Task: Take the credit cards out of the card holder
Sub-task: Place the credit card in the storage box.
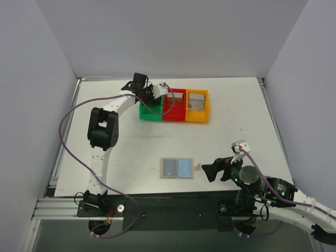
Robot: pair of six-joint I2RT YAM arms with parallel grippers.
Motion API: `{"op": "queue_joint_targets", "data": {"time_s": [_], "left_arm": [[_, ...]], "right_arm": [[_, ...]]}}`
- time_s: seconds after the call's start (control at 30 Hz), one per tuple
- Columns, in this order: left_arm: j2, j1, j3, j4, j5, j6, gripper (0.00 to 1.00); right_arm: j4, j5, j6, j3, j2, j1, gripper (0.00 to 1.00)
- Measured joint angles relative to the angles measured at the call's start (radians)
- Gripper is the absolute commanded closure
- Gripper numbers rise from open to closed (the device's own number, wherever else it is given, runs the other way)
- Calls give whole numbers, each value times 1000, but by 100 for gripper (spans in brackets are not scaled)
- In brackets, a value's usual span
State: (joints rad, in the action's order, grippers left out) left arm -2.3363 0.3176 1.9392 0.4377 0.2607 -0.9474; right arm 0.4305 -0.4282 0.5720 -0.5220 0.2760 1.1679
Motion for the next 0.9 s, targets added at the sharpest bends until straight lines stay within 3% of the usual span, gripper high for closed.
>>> {"op": "queue_joint_targets", "data": {"time_s": [0.9], "left_arm": [[2, 80, 1, -159, -159, 129, 59]], "right_arm": [[-8, 0, 1, 10, 2, 0, 0]]}}
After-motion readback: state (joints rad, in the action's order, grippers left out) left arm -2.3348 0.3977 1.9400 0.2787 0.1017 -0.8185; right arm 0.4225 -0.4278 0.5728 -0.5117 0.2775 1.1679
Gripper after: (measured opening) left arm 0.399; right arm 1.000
